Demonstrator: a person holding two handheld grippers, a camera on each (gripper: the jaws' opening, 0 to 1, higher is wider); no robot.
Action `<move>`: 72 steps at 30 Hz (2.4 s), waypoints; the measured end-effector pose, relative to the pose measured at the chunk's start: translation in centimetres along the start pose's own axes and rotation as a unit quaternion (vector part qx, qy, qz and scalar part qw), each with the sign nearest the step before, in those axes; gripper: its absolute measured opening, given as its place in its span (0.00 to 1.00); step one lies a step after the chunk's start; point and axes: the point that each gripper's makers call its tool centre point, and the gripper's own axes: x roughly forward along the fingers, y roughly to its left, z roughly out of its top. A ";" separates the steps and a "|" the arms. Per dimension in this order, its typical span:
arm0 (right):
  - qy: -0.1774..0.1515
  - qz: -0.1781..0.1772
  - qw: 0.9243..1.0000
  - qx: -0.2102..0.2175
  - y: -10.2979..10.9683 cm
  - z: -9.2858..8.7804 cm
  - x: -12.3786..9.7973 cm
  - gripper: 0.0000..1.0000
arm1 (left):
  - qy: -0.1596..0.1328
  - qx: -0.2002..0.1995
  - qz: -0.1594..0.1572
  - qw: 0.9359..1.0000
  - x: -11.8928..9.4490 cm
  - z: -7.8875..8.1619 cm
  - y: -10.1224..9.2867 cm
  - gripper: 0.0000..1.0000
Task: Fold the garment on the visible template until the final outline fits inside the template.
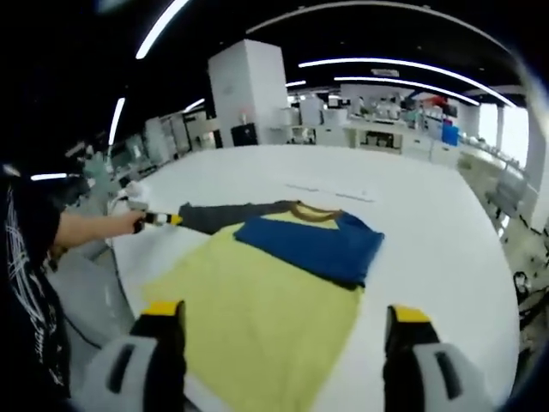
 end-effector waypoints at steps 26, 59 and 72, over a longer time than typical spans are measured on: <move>0.018 -0.013 1.000 0.001 -0.1 -1.0 -0.1 0.96 | -0.013 -0.015 0.029 0.999 2.7 2.9 4.3 0.25; 0.027 -0.024 0.999 -0.024 0.5 -1.9 -0.9 1.00 | -0.023 -0.090 0.081 0.992 1.0 3.4 4.2 0.00; 0.020 -0.013 0.999 -0.030 1.1 -1.7 -0.9 1.00 | -0.050 -0.058 0.073 0.994 -0.3 5.6 2.0 0.00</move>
